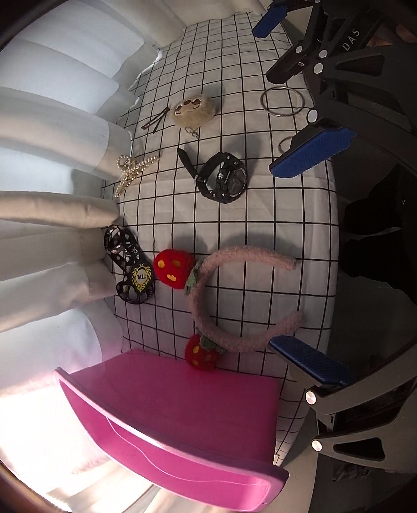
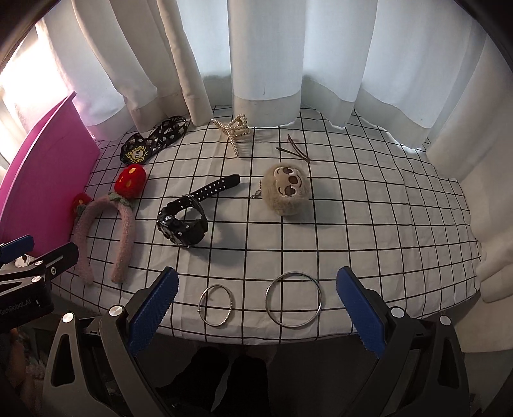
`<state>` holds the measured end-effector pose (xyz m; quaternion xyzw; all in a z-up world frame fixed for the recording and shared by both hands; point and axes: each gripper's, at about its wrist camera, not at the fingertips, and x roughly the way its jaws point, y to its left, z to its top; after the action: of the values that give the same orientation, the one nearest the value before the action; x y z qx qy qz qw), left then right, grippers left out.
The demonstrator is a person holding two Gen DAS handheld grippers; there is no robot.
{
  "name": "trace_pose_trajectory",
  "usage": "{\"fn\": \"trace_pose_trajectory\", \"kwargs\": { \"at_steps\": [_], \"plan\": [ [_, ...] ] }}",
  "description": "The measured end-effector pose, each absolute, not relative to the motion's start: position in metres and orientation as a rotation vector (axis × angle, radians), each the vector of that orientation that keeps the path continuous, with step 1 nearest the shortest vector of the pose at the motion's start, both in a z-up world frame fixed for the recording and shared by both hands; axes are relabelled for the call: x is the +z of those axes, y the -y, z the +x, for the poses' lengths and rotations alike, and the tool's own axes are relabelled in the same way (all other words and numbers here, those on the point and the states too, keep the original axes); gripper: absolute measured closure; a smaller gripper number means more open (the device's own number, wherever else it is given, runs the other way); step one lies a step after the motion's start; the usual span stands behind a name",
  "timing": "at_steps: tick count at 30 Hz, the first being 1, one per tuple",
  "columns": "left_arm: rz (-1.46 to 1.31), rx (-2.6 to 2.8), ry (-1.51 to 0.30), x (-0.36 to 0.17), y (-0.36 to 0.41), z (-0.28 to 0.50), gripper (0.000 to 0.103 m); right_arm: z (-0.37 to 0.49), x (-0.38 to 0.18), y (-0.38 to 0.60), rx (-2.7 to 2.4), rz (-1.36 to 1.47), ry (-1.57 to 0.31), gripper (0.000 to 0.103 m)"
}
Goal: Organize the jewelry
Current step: 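Move the left tool toward the thin silver bangle while the right tool approaches the large silver ring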
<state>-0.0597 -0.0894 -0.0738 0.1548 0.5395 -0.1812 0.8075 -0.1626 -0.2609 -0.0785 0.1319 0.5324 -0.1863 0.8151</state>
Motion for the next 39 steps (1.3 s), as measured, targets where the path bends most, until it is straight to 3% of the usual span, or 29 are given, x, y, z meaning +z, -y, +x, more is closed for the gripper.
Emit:
{"fn": "trace_pose_trajectory", "kwargs": {
  "at_steps": [16,39],
  "plan": [
    [0.359,-0.495,-1.229,-0.149,0.145,-0.12,0.006,-0.192,-0.175,0.299,-0.316,0.211,-1.245,0.009],
    [0.29,-0.512,-1.175,-0.183,0.154,-0.127,0.006,-0.194,-0.199,0.321,-0.218,0.277,-1.179,0.009]
  ]
}}
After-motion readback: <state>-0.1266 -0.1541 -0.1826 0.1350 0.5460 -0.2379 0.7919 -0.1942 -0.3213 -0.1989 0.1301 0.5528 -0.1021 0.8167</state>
